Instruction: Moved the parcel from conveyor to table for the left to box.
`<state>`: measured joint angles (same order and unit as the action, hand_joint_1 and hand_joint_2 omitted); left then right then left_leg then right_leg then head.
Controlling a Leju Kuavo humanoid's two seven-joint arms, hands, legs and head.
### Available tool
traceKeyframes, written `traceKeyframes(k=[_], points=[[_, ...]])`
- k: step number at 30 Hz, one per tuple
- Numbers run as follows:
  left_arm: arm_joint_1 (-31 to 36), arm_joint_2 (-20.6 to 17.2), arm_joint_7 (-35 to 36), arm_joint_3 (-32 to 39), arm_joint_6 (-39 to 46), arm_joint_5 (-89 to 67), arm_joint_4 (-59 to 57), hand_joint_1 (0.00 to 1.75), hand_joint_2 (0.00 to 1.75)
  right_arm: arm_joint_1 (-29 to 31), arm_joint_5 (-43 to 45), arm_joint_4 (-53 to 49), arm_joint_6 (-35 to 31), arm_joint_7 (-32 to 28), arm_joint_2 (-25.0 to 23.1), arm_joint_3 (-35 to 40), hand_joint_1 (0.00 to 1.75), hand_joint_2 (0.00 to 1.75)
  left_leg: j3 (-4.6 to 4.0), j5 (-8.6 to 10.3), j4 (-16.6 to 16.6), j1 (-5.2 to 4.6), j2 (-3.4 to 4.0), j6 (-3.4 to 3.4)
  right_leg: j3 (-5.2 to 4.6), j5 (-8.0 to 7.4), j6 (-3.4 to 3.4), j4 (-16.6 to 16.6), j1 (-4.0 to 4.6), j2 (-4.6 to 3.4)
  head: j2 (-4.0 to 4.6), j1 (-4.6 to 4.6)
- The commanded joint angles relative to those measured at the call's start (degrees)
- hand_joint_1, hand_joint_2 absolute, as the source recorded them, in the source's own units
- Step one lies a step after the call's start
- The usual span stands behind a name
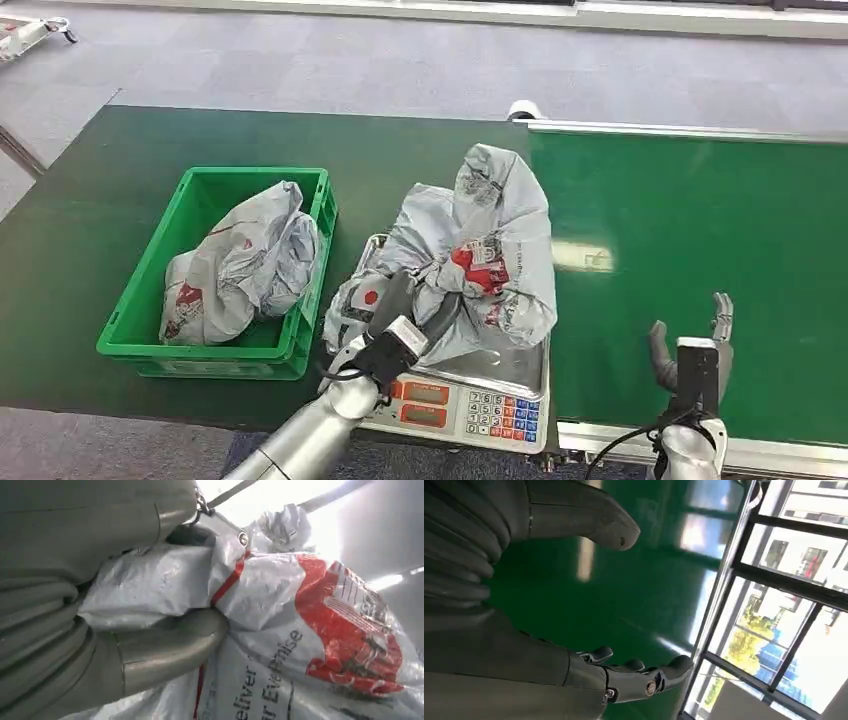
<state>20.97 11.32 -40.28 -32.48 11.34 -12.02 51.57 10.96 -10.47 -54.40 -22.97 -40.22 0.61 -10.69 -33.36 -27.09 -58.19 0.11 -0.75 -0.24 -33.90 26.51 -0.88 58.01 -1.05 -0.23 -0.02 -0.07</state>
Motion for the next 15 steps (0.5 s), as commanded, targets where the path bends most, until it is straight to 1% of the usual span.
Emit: traceKeyframes(k=[1,2,4,8,9,10,12,13,14,15], points=[[-3.86,-5.56,0.28,-2.45,4.38,3.84,17.4,1.75,1.75,0.25,0.56,1.26,-0.55,0.22,0.26,-1.5,0.0,1.75,0.04,0.0,0.04,0.03,0.15,-0.01,0.03,-0.05,0.06,-0.08,0.05,-0.08,0.0,0.0],[-4.26,-6.06,0.28,-2.78,5.45,3.71,19.66,1.75,1.75,0.16,0.72,1.05,-0.66,0.22,0.27,-1.34,0.0,1.75,0.08,0.01,0.08,0.03,0.17,-0.02,0.07,-0.06,0.07,-0.11,0.05,-0.08,0.0,0.0],[-5.72,-7.81,0.28,-3.45,8.74,2.91,28.65,1.75,1.75,0.49,1.27,0.8,-1.15,0.22,0.36,-0.66,0.0,1.75,0.01,-0.01,0.02,0.04,0.2,-0.04,-0.03,-0.03,0.09,-0.03,0.05,-0.11,0.0,0.0],[-5.73,-10.4,0.28,-4.8,15.08,0.98,39.8,1.75,1.75,0.9,2.75,-0.12,-1.75,0.22,0.68,-0.11,0.0,1.75,-0.04,-0.03,-0.03,0.04,0.18,-0.05,-0.08,-0.01,0.08,0.02,0.05,-0.1,0.0,0.0],[-5.72,-11.47,0.28,-4.41,11.95,4.65,44.51,1.75,1.75,1.02,3.16,-0.45,-1.7,0.22,0.79,0.17,0.0,1.75,-0.05,-0.04,-0.04,0.06,0.19,-0.05,-0.09,-0.01,0.1,0.02,0.07,-0.1,0.0,0.0],[-6.19,-11.55,0.28,-2.79,9.82,5.4,46.47,1.75,1.75,1.06,3.26,-0.36,-1.69,0.22,0.87,0.23,0.0,1.75,-0.07,-0.04,-0.06,0.05,0.19,-0.04,-0.12,-0.01,0.08,0.04,0.07,-0.11,0.0,0.0],[-7.42,-12.31,0.28,-0.74,11.96,4.5,51.2,1.75,1.75,0.49,3.55,-0.87,-1.72,0.22,0.96,0.29,0.0,1.75,-0.02,-0.03,-0.01,0.07,0.26,-0.04,-0.09,-0.04,0.08,-0.01,0.08,-0.17,0.0,0.0],[-7.84,-13.22,0.28,-0.46,15.62,3.34,53.95,1.75,1.75,-0.06,3.67,-1.44,-1.69,0.22,0.89,0.25,0.0,1.75,-0.03,-0.02,0.0,0.04,0.22,-0.03,-0.09,-0.02,0.06,0.02,0.04,-0.15,0.0,-0.02],[-7.93,-13.88,0.28,-0.66,17.26,3.57,55.56,1.75,1.75,-0.31,3.67,-1.77,-1.59,0.22,0.83,0.26,0.0,1.75,0.0,-0.03,0.02,0.07,0.28,-0.04,-0.06,-0.04,0.09,-0.03,0.09,-0.18,0.0,0.0],[-8.92,-13.8,0.28,0.84,17.11,6.1,59.51,1.75,1.75,-0.6,3.53,-2.1,-1.43,0.22,0.71,0.31,0.0,1.75,-0.02,-0.02,0.01,0.04,0.21,-0.03,-0.07,-0.02,0.07,0.0,0.05,-0.14,0.0,-0.02]])
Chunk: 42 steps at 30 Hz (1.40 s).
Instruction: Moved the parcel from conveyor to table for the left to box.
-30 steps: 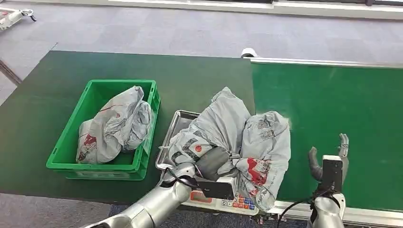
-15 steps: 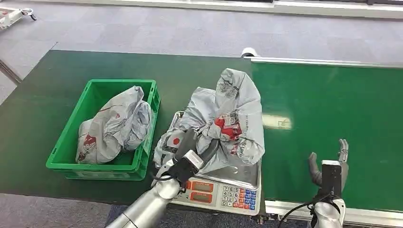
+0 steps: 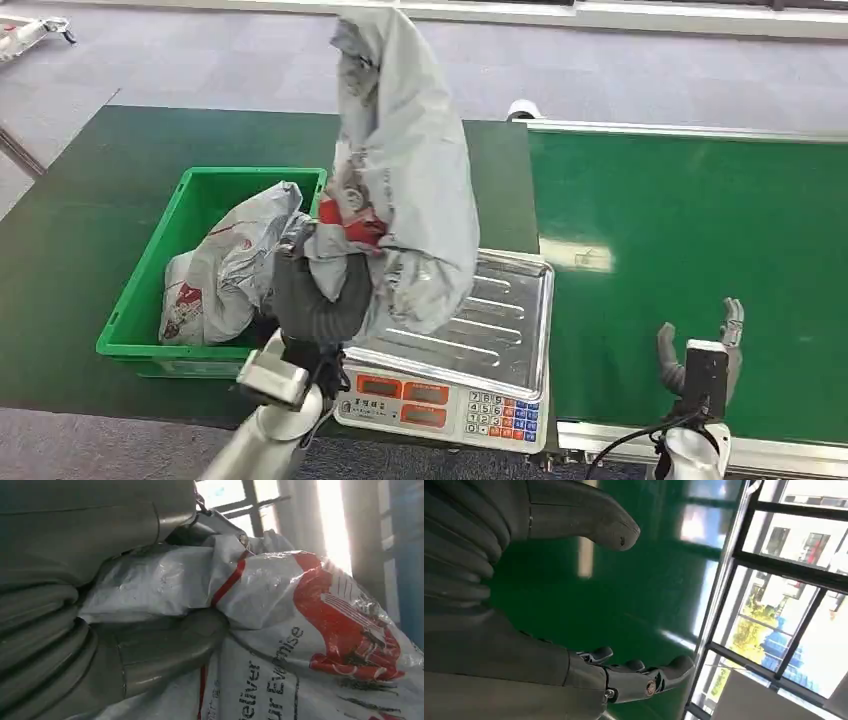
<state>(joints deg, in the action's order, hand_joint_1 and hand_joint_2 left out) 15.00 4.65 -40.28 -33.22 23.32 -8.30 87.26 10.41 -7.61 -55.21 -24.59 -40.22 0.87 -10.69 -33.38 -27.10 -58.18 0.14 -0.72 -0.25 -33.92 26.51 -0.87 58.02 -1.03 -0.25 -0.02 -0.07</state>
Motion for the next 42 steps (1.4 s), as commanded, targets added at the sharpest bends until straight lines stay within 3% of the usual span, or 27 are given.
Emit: traceKeyframes(k=[1,2,4,7,8,9,11,14,16,19,26,30,36,37,38,39,42], points=[[-4.54,-5.54,0.28,4.59,2.09,5.52,27.85,1.75,1.75,-0.08,0.49,-1.41,0.36,0.22,0.35,0.35,0.0,1.75,0.02,-0.04,0.02,0.04,0.23,-0.03,-0.03,-0.03,0.08,-0.04,0.05,-0.16,0.0,0.0],[-6.53,-2.88,0.28,8.99,-2.23,6.93,30.58,1.75,1.75,0.34,0.22,-1.09,0.59,0.22,0.33,0.48,0.0,1.75,-0.03,-0.04,-0.03,0.04,0.22,-0.03,-0.07,-0.02,0.06,0.01,0.05,-0.16,0.0,-0.02],[-8.35,-1.02,0.28,12.13,0.01,5.08,34.45,1.75,1.75,1.59,-0.15,0.01,0.72,0.22,0.3,0.83,0.0,1.75,-0.05,-0.06,-0.06,0.04,0.28,-0.02,-0.1,-0.03,0.05,0.02,0.05,-0.22,0.0,0.0],[-8.44,-4.6,0.28,10.14,14.14,0.63,33.07,1.75,1.75,2.93,-0.23,1.43,0.49,0.22,0.48,1.5,0.0,1.75,0.03,-0.06,0.02,0.05,0.44,-0.03,-0.06,-0.08,0.07,-0.05,0.06,-0.36,0.0,0.0],[-8.57,-5.26,0.28,14.54,16.68,-1.44,28.86,1.75,1.75,2.56,-0.67,0.73,0.31,0.22,0.49,0.78,0.0,1.75,0.07,-0.03,0.06,0.0,0.29,-0.03,0.0,-0.05,0.06,-0.05,0.01,-0.23,0.0,-0.02],[-10.07,-1.71,0.28,18.83,16.68,-6.83,21.69,1.75,1.75,2.46,-0.46,1.04,-0.06,0.22,0.43,0.91,0.0,1.75,0.12,0.0,0.1,-0.02,0.19,-0.03,0.07,-0.03,0.05,-0.06,-0.02,-0.14,0.0,0.0],[-10.07,-1.71,0.28,18.83,16.68,-6.83,21.69,1.75,1.75,2.46,-0.46,1.04,-0.06,0.22,0.43,0.91,0.0,1.75,0.22,0.03,0.17,-0.03,0.18,-0.03,0.17,-0.05,0.04,-0.13,-0.02,-0.12,0.0,0.0],[-5.99,2.77,0.28,28.53,16.4,-7.62,2.48,1.75,1.75,-0.06,-0.41,-1.46,-0.09,0.22,0.47,0.59,0.0,1.75,0.15,0.05,0.11,-0.04,-0.02,-0.01,0.17,0.0,0.01,-0.07,-0.04,0.09,0.0,0.0],[-3.76,2.58,2.85,31.73,8.82,-0.78,-4.98,1.75,1.75,-0.77,-0.82,-2.38,0.31,0.22,0.12,0.26,0.0,1.75,0.26,0.12,0.22,-0.06,-0.11,-0.01,0.25,-0.03,0.03,-0.17,-0.05,0.19,0.0,-0.02],[-0.57,3.0,4.04,36.72,7.35,-0.59,-15.04,1.75,1.75,-0.54,-1.47,-2.33,0.73,0.22,-0.18,0.09,0.0,1.75,0.23,0.1,0.13,-0.03,-0.03,0.0,0.23,-0.04,0.04,-0.1,-0.03,0.13,0.0,-0.02],[4.57,2.03,7.48,40.75,6.1,-2.14,-29.31,1.75,1.75,0.85,-2.17,-0.76,1.36,0.22,-0.07,-0.08,0.0,1.75,0.26,0.15,0.19,-0.02,0.04,-0.08,0.2,-0.11,0.12,-0.15,-0.01,0.06,0.0,0.0],[5.51,2.91,5.23,44.73,0.13,5.41,-33.21,1.75,1.75,1.38,-2.16,-0.38,1.45,0.22,-0.22,0.01,0.0,1.75,0.18,0.1,0.11,0.01,0.13,-0.06,0.12,-0.11,0.11,-0.1,0.02,-0.06,0.0,0.0],[5.83,2.95,4.11,45.34,4.1,4.04,-33.72,1.75,1.75,1.4,-2.21,-0.33,1.24,0.22,-0.26,-0.04,0.0,1.75,0.1,0.09,0.06,0.01,0.07,-0.06,0.08,-0.08,0.09,-0.05,0.02,-0.01,0.0,0.0],[5.98,3.09,3.35,45.67,7.89,2.6,-33.79,1.75,1.75,1.42,-2.26,-0.28,1.2,0.22,-0.29,-0.07,0.0,1.75,0.13,0.1,0.08,0.04,0.12,-0.07,0.1,-0.11,0.11,-0.1,0.05,-0.04,0.0,0.0],[6.19,2.97,2.24,45.7,11.69,1.2,-34.2,1.57,1.75,1.45,-2.31,-0.2,1.14,0.22,-0.35,-0.03,0.0,1.75,0.1,0.08,0.05,0.03,0.1,-0.07,0.07,-0.08,0.1,-0.04,0.03,-0.04,0.0,0.0],[6.27,2.92,1.53,45.55,11.97,1.4,-34.27,0.0,1.75,1.4,-2.29,-0.3,0.98,0.22,-0.4,0.01,0.0,1.75,0.14,0.12,0.12,0.03,0.13,-0.08,0.1,-0.12,0.13,-0.11,0.04,-0.04,0.0,0.0],[4.55,3.11,0.28,43.46,16.68,-1.29,-27.77,0.0,1.75,1.55,-1.89,-0.28,0.69,0.22,-0.41,0.29,0.0,1.75,0.08,0.09,0.06,0.08,0.15,-0.08,0.05,-0.12,0.13,-0.09,0.09,-0.05,0.0,0.0]])
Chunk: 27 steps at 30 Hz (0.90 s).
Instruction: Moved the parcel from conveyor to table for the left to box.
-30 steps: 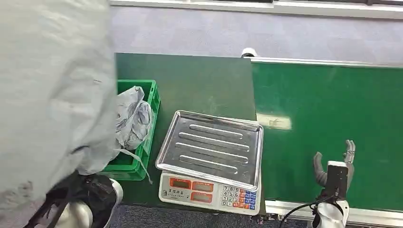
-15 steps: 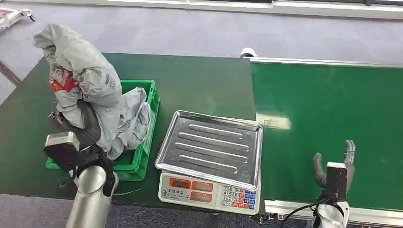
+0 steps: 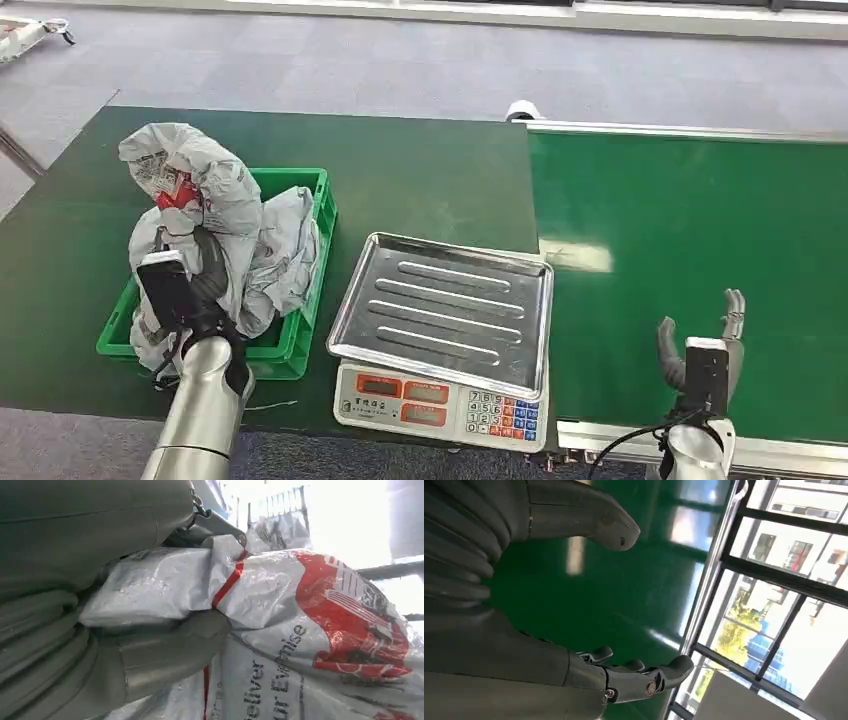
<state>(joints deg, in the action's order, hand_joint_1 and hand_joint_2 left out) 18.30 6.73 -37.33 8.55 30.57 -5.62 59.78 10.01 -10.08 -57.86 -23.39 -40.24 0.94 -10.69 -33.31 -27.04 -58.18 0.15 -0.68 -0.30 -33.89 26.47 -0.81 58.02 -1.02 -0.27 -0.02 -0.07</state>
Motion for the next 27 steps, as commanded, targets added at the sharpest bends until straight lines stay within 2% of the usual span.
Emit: traceKeyframes(k=[1,8,12,14,18,19,20,22,23,24,25,26,27], points=[[0.26,1.75,-2.67,1.8,9.43,-6.31,3.77,0.0,1.75,1.96,0.74,2.29,-0.65,0.24,-0.44,0.51,0.0,1.75,0.01,0.02,0.02,0.02,0.07,-0.02,-0.01,-0.03,0.05,-0.03,0.03,-0.02,0.0,0.0],[-2.26,6.4,-2.67,4.65,9.43,-12.76,16.61,0.0,1.75,2.13,1.85,2.54,-1.48,0.24,0.07,1.73,0.0,1.75,-0.07,-0.01,-0.03,0.04,0.09,0.0,-0.05,-0.03,0.02,-0.01,0.05,-0.06,0.0,0.0],[-3.67,7.52,-2.67,3.81,9.43,-11.15,24.77,0.0,1.75,2.82,2.32,3.26,-1.71,0.24,0.36,2.46,0.0,1.75,-0.12,-0.03,-0.06,0.09,0.17,0.0,-0.07,-0.05,0.04,-0.03,0.1,-0.12,0.0,0.0],[-4.78,7.21,-2.67,0.12,9.43,-11.85,31.63,0.0,1.75,3.86,2.68,4.21,-1.86,0.24,0.58,3.11,0.0,1.75,-0.1,-0.03,-0.05,0.09,0.21,0.0,-0.05,-0.08,0.06,-0.05,0.1,-0.15,0.0,0.0],[-5.84,7.38,-2.67,-3.08,9.43,-14.37,35.99,0.0,1.75,4.76,2.98,5.02,-1.94,0.24,0.75,3.58,0.0,1.75,-0.15,-0.04,-0.08,0.1,0.14,0.01,-0.09,-0.05,0.05,-0.02,0.11,-0.09,0.0,0.0],[-6.51,8.34,-2.67,-3.2,9.43,-19.37,38.48,0.0,0.0,5.01,3.09,5.25,-1.84,0.24,0.82,3.92,0.0,1.75,-0.07,-0.02,-0.03,0.03,0.11,0.01,-0.06,-0.03,0.03,-0.01,0.04,-0.07,0.0,-0.02],[-7.11,8.24,-2.67,-4.82,9.43,-21.7,43.44,0.0,0.0,5.13,3.21,5.31,-1.86,0.24,0.87,4.19,0.0,1.75,-0.07,-0.02,-0.02,0.06,0.12,0.01,-0.04,-0.05,0.04,-0.05,0.07,-0.06,0.0,0.0],[-8.59,6.39,-2.67,-10.05,9.43,-19.38,45.0,0.0,0.0,5.02,3.47,4.93,-2.06,0.24,0.99,4.51,0.0,1.75,-0.11,-0.04,-0.06,0.05,0.11,0.01,-0.07,-0.03,0.03,-0.01,0.06,-0.07,0.0,0.0],[-8.6,-1.46,-2.67,-23.92,9.43,-10.75,42.02,0.0,0.0,4.6,3.7,4.07,-2.19,0.24,1.37,4.78,0.0,1.75,-0.08,-0.03,-0.03,0.1,0.16,0.01,-0.02,-0.06,0.04,-0.09,0.11,-0.09,0.0,0.0],[-8.6,-1.46,-2.67,-23.92,9.43,-10.75,42.02,0.0,0.0,4.6,3.7,4.07,-2.19,0.24,1.37,4.78,0.0,1.75,-0.1,0.02,0.0,0.07,-0.02,0.01,-0.01,-0.03,0.04,-0.07,0.09,0.07,0.0,0.02],[-7.43,-4.89,-2.67,-31.02,9.43,-7.5,39.83,0.0,0.0,4.19,3.86,3.29,-1.84,0.24,1.7,4.87,0.0,1.75,-0.02,0.04,0.08,0.07,-0.06,0.0,0.08,-0.03,0.05,-0.14,0.09,0.13,0.0,-0.02],[-6.43,-7.35,-2.67,-35.14,8.04,-5.4,37.81,0.0,1.75,4.21,3.73,3.21,-1.57,0.24,1.83,5.09,0.0,1.75,0.04,0.05,0.09,0.0,-0.12,0.01,0.08,0.0,0.04,-0.1,0.01,0.18,0.0,0.0],[-5.81,-8.23,-2.67,-37.05,2.42,-3.29,35.78,0.0,1.75,4.14,3.67,2.69,-1.27,0.24,1.95,5.28,0.0,1.75,-0.06,0.07,0.03,0.02,-0.25,0.0,0.04,0.0,0.03,-0.06,0.03,0.28,0.0,0.0]])
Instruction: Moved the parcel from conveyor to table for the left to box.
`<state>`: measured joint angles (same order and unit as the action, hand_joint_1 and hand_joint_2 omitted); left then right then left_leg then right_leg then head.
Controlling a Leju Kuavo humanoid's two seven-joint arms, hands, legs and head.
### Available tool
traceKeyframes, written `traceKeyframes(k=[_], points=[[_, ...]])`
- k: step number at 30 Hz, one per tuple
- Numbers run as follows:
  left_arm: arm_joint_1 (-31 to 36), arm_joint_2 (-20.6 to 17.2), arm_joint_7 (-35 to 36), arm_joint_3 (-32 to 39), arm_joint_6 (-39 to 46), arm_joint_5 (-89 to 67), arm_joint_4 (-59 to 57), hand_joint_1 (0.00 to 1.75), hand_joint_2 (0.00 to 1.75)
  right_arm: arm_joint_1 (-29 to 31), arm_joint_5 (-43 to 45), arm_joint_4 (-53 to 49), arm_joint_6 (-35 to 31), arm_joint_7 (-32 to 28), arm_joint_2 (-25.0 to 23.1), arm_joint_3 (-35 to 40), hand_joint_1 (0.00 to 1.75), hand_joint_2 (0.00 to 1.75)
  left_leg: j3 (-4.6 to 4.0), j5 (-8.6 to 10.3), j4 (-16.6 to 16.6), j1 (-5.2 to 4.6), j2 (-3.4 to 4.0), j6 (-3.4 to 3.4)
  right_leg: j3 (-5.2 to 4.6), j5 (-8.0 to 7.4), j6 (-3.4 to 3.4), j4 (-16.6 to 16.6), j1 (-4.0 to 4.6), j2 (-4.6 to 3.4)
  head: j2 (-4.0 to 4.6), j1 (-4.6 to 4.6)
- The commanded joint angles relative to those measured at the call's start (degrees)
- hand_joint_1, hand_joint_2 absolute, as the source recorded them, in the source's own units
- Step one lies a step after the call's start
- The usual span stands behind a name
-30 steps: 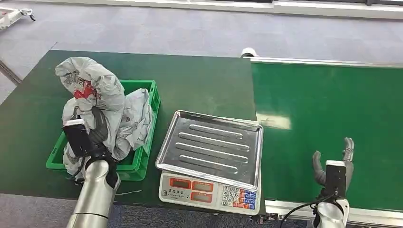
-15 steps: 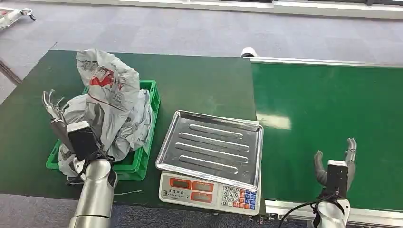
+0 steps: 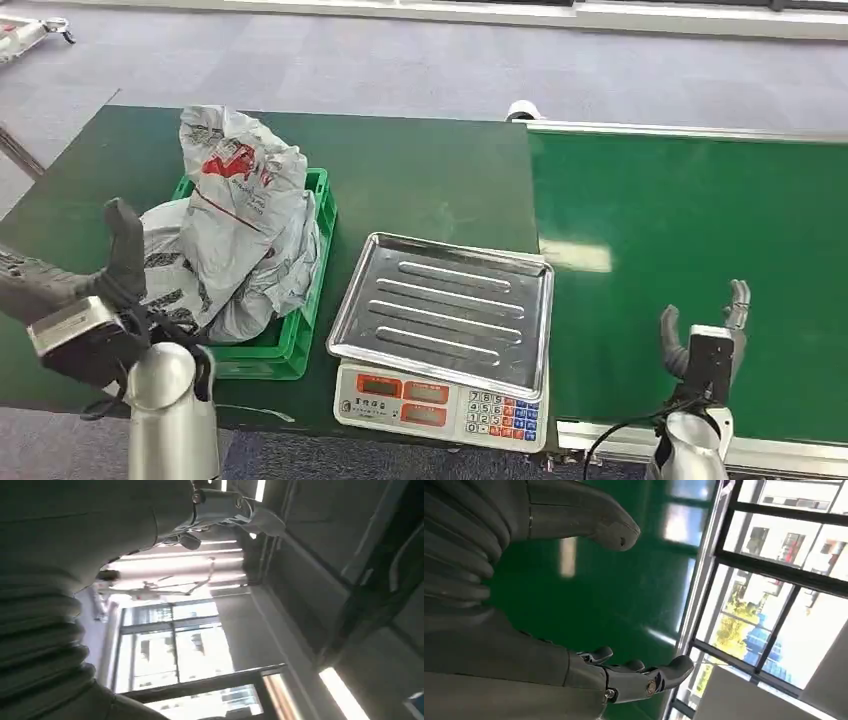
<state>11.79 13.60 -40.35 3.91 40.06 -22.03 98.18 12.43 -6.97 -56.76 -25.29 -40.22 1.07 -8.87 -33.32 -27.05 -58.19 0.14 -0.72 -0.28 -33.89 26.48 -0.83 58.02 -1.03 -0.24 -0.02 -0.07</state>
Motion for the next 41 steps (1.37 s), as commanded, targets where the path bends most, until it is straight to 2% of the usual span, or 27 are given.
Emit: traceKeyframes(k=[1,4,5,6,7,8,11,12,13,17,18,22,25,31,33,41], points=[[0.7,-15.1,0.35,-32.41,-7.08,13.12,-2.62,0.0,1.75,1.72,0.57,1.6,0.63,0.22,1.82,3.47,0.0,1.75,-0.04,0.06,0.02,0.03,-0.2,-0.02,0.03,-0.01,0.04,-0.04,0.04,0.24,0.0,-0.02],[0.7,-15.1,0.35,-32.41,-7.08,13.12,-2.62,0.0,1.75,1.72,0.57,1.6,0.63,0.22,1.82,3.47,0.0,1.75,0.06,0.08,0.13,0.03,0.02,-0.02,0.1,-0.1,0.06,-0.17,0.05,0.06,0.0,0.0],[0.3,-14.33,0.35,-31.13,-19.73,16.5,-5.39,0.0,1.75,1.49,0.06,0.95,1.9,0.22,2.09,4.45,0.0,1.75,0.04,0.02,0.07,0.02,0.07,-0.01,0.07,-0.06,0.04,-0.09,0.04,-0.01,0.0,0.0],[-0.12,-12.99,0.35,-29.43,-28.45,17.35,-8.99,0.0,1.75,1.32,-0.79,0.98,1.81,0.22,2.28,5.28,0.0,1.75,0.08,0.06,0.14,0.03,0.14,-0.02,0.08,-0.1,0.07,-0.16,0.05,-0.05,0.0,0.0],[-0.11,-12.43,0.35,-28.87,-32.75,17.38,-11.41,0.0,1.75,1.18,-1.09,0.68,1.9,0.22,2.36,5.81,0.0,1.75,0.11,0.04,0.12,-0.02,0.1,-0.01,0.09,-0.04,0.05,-0.11,-0.01,-0.01,0.0,-0.02],[-0.03,-10.31,0.35,-26.6,-39.16,17.56,-16.51,0.0,1.75,0.78,-1.52,0.15,2.1,0.22,2.48,6.93,0.0,1.75,0.16,0.04,0.13,-0.03,0.07,-0.01,0.13,-0.03,0.03,-0.12,-0.02,0.0,0.0,0.02],[0.91,-7.32,0.35,-22.82,-48.47,20.28,-27.04,0.0,1.75,-0.23,-1.54,-1.3,2.04,0.22,2.16,7.44,0.0,1.75,0.15,0.04,0.11,-0.02,-0.03,0.0,0.18,-0.02,0.02,-0.11,-0.01,0.08,0.0,0.0],[1.57,-6.31,0.35,-20.79,-50.83,20.52,-30.29,0.0,1.75,-0.91,0.0,-2.17,4.16,0.22,2.29,7.29,0.0,1.75,0.23,0.1,0.23,-0.01,-0.01,-0.01,0.27,-0.08,0.04,-0.25,0.01,0.09,0.0,0.0],[2.46,-5.53,0.35,-20.23,-51.63,20.96,-33.52,0.0,1.75,-0.86,-0.57,-1.91,3.92,0.22,2.25,7.4,0.0,1.75,0.17,0.07,0.16,-0.04,0.01,-0.01,0.17,-0.04,0.03,-0.13,-0.03,0.06,0.0,0.0],[3.77,-5.13,0.35,-17.55,-52.06,21.07,-40.09,0.0,1.75,-1.86,1.12,-1.6,10.16,0.22,2.15,7.84,0.0,1.75,0.17,0.07,0.17,0.0,0.0,-0.02,0.18,-0.04,0.05,-0.17,0.02,0.08,0.0,-0.02],[4.36,-4.74,0.35,-16.38,-50.24,19.87,-42.79,0.0,1.75,-1.56,3.08,-0.08,17.29,0.22,2.61,7.26,0.0,1.75,0.18,0.04,0.14,-0.01,0.01,-0.02,0.17,-0.02,0.04,-0.13,0.01,0.06,0.0,0.0],[4.36,-4.74,0.35,-16.38,-50.24,19.87,-42.79,0.0,1.75,-1.56,3.08,-0.08,17.29,0.22,2.61,7.26,0.0,1.75,0.08,0.03,0.08,0.0,0.04,-0.01,0.06,-0.02,0.03,-0.09,0.02,0.02,0.0,0.0],[4.68,-3.92,0.35,-14.6,-47.83,20.02,-44.66,0.0,1.75,-1.58,0.8,0.74,20.77,0.22,2.52,6.66,0.0,1.75,0.1,0.06,0.14,0.02,0.01,-0.01,0.12,-0.05,0.05,-0.17,0.04,0.08,0.0,0.0],[3.71,-2.38,0.35,-9.35,-49.29,22.29,-43.34,0.0,1.75,-1.34,-0.84,2.56,19.51,0.22,2.77,6.92,0.0,1.75,0.1,0.04,0.13,0.06,0.09,-0.02,0.12,-0.07,0.06,-0.19,0.08,0.0,0.0,0.0],[3.7,-2.24,0.35,-9.51,-48.49,21.38,-43.26,0.0,1.75,-1.41,-1.58,1.76,17.52,0.22,2.86,7.95,0.0,1.75,-0.02,0.0,0.02,0.04,0.03,-0.01,0.0,-0.02,0.03,-0.06,0.05,0.02,0.0,0.0],[4.2,-2.36,0.35,-10.69,-46.77,20.32,-44.19,0.0,1.75,-1.23,-0.57,2.02,16.32,0.22,3.08,8.65,0.0,1.75,0.02,0.01,0.05,0.01,0.07,-0.01,0.03,-0.02,0.04,-0.07,0.03,-0.01,0.0,0.0]])
